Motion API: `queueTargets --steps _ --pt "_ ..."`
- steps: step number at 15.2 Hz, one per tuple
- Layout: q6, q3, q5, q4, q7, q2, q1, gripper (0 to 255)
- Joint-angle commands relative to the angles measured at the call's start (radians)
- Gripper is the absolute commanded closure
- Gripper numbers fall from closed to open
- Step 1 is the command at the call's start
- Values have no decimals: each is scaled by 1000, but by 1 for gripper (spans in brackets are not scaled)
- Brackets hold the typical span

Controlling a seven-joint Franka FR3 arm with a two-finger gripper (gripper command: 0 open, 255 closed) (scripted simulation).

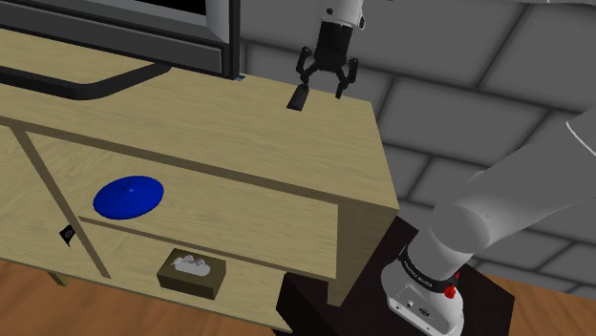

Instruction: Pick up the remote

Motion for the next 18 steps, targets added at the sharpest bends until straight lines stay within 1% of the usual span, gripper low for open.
queueTargets --steps 1,5,12,14,15,18 --pt "-5 6 19 90 94 94 -15 0" --pt "-30 5 51 266 260 256 -36 0" --pt "63 6 53 168 244 252 -34 0" --pt "71 6 53 160 242 252 -34 0" --pt "70 7 53 161 243 252 -34 255" --pt "69 7 53 164 244 254 -34 255"
